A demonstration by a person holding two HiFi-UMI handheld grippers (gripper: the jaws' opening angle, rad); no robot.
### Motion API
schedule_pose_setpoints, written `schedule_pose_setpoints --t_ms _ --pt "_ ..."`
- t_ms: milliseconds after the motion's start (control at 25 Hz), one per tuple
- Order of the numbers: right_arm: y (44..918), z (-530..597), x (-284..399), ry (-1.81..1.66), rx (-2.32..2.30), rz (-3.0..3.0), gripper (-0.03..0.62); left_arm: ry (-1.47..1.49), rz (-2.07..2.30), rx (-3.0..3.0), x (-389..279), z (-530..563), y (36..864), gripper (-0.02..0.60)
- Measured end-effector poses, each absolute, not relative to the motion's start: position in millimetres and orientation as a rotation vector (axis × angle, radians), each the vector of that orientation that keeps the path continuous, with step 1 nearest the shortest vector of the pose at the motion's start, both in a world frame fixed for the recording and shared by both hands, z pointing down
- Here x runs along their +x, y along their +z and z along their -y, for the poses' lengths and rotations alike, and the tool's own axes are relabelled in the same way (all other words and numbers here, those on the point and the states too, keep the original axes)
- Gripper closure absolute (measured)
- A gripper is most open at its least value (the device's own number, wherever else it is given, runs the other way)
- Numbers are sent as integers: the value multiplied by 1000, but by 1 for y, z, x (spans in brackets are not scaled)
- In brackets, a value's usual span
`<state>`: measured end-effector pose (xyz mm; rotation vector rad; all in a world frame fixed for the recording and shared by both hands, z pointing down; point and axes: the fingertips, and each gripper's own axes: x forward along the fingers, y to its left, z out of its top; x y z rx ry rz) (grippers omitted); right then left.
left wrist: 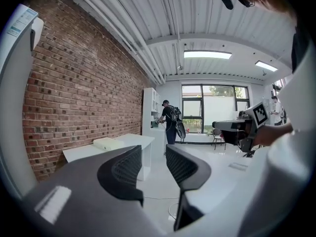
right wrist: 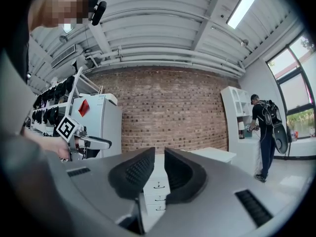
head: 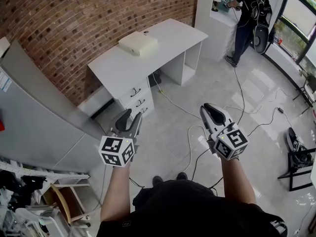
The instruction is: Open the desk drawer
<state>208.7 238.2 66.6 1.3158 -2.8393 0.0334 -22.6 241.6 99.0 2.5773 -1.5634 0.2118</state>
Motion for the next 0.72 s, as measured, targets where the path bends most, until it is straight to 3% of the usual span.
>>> schedule_pose_setpoints --t_ms 160,360,480,720 --pt "71 -236 209 74 1309 2837 483 218 1558 2564 -23 -241 101 404" --pt "75 -237 208 90 1300 2835 434 228 1568 2552 -27 -244 103 380" --pt "78 -239 213 97 1298 2819 364 238 1574 2545 -32 -247 103 362" --pt "89 -243 238 130 1342 2773 319 238 1588 2510 -34 -252 109 328"
